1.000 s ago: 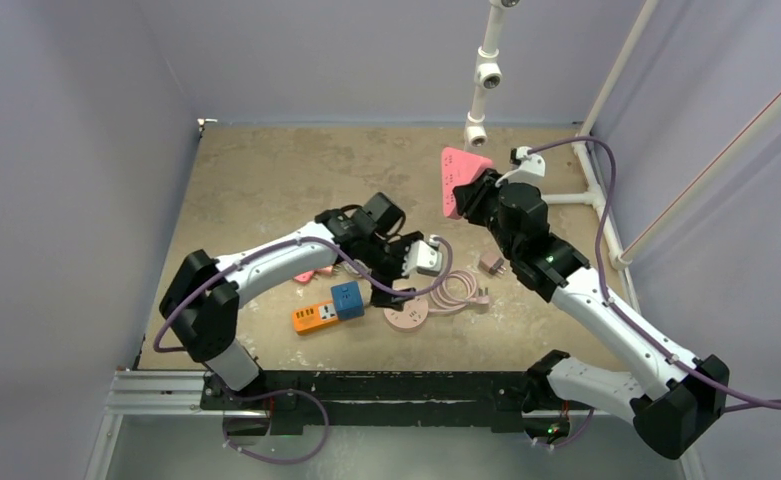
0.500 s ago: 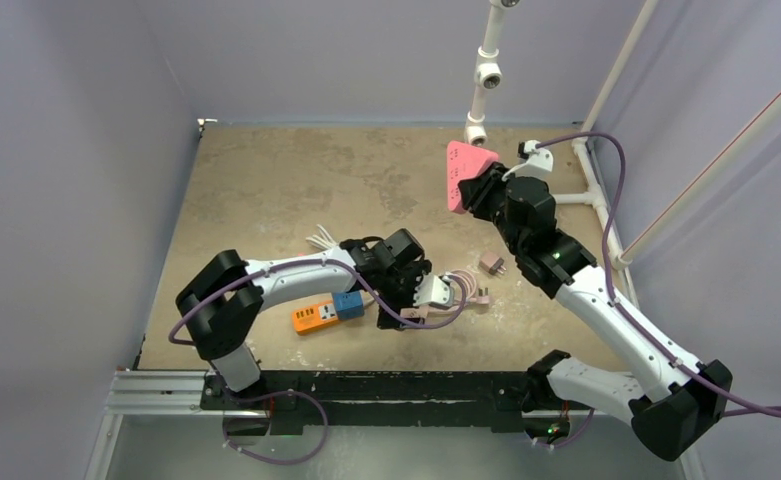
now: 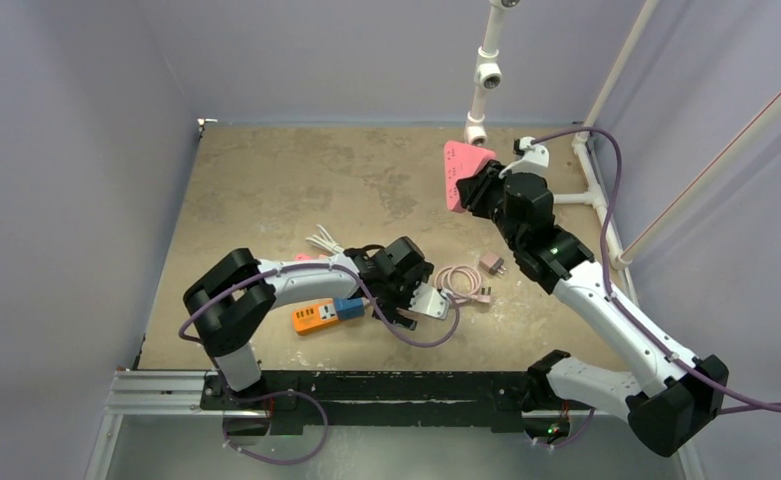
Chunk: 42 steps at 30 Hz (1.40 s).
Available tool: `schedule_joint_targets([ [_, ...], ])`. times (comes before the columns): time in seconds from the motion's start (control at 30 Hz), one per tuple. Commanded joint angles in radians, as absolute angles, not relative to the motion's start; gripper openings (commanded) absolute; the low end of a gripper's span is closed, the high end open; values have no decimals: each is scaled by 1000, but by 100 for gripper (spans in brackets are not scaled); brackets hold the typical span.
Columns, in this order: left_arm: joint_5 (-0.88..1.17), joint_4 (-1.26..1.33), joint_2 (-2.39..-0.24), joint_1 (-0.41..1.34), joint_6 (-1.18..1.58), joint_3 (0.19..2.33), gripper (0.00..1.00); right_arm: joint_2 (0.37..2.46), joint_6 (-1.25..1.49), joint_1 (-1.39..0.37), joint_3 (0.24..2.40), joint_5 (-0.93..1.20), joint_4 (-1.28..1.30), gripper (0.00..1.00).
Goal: Insert the plug
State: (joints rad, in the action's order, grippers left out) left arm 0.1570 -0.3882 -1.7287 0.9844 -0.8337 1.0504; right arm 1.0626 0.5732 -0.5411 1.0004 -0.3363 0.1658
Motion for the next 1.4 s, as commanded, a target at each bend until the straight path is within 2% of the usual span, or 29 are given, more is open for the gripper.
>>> schedule_joint_targets([
  [0.0, 59, -360, -1712, 959, -1039, 992, 99, 1067, 540, -531, 1058, -296, 94, 0],
  [0.33, 35, -323, -1800, 838, -1159, 1100, 99, 1090, 507, -529, 1059, -220, 91, 0],
  [0.67, 33, -258, -1852, 792, -1083, 1207, 99, 1098, 504, -524, 1075, -226, 142, 0],
  [0.93, 245, -442, -1729, 631, -917, 1274, 99, 1111, 487, -520, 1122, -238, 199, 0],
  [1.1, 464, -591, -1531, 549, -825, 1262, 99, 1068, 389, -521, 1065, -19, 110, 0],
  [1.2, 542, -583, -1449, 508, -748, 1280, 99, 1085, 337, -521, 1066, 102, 103, 0],
  [1.37, 660, -498, -1461, 436, -570, 1389, 99, 1123, 244, -520, 1083, 322, 131, 0],
])
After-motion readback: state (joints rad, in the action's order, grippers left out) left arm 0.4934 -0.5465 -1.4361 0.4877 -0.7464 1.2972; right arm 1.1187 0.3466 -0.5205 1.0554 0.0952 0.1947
